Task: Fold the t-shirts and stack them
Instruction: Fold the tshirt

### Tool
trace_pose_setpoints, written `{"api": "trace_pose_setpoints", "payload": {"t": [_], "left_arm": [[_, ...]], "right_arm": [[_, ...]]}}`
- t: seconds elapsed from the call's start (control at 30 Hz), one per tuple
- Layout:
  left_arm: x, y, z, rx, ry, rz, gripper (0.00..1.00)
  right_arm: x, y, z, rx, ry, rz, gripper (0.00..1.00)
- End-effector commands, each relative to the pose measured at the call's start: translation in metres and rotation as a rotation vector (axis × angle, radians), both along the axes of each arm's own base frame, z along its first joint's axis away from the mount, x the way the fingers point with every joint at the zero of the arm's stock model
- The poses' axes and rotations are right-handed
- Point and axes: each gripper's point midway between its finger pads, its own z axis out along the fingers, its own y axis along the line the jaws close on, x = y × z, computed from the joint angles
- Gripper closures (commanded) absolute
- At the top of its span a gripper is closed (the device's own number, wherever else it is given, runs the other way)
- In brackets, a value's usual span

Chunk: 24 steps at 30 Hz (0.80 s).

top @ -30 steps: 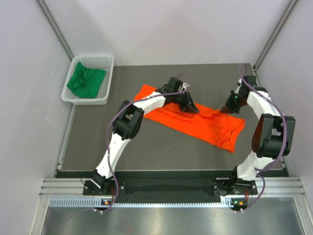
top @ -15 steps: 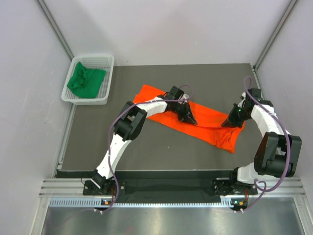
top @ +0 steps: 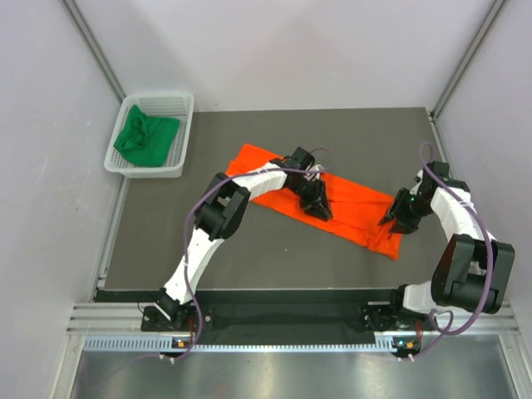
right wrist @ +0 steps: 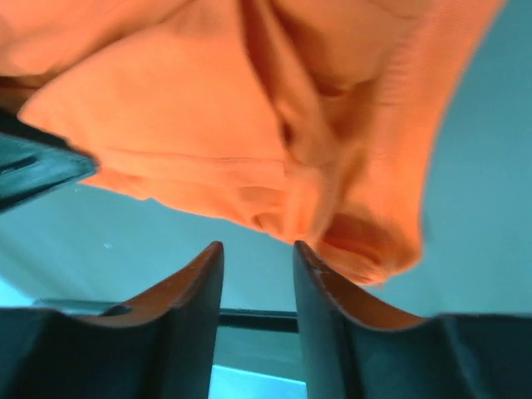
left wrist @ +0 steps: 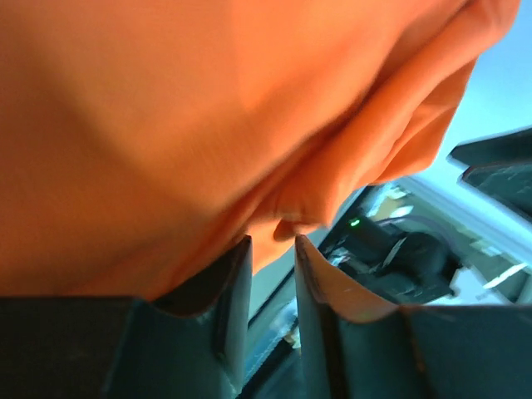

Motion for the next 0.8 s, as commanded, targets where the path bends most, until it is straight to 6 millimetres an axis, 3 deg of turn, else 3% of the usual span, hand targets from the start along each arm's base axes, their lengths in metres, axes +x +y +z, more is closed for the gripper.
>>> {"api": "trace_pose_setpoints", "payload": {"t": [0.0,0.17,0.3,0.33,0.43,0.7,0.77], "left_arm": [[0.002,0.013,0.052,-0.019,-0.181,-0.106,0.67],[0.016,0.06,0.063,0.048,-0.288,-0.121,0.66],[0.033,0.109,0.039,0.113,-0.284,-0.062,0.68],[0.046,0.125,0.036,0.118,-0.286,-0.026,0.69],[0.062,0.154,0.024,0.143,-0.268,0.026,0.71],[0.083,0.185,0.001,0.183,-0.244,0.089,0.73],[0.086,0.191,-0.005,0.199,-0.233,0.103,0.73]], "right_arm": [[-0.003,-0.018,0.017,-0.089,-0.046,-0.005,0.57],[-0.021,-0.018,0.014,-0.104,-0.01,-0.005,0.41],[-0.028,-0.02,0.003,-0.12,0.014,0.011,0.47],[-0.028,-0.022,0.001,-0.13,0.016,0.016,0.5],[-0.028,-0.021,-0.008,-0.119,0.036,0.037,0.52],[-0.032,-0.022,-0.031,-0.11,0.11,0.049,0.54],[-0.034,-0.023,-0.037,-0.116,0.135,0.043,0.61]]}}
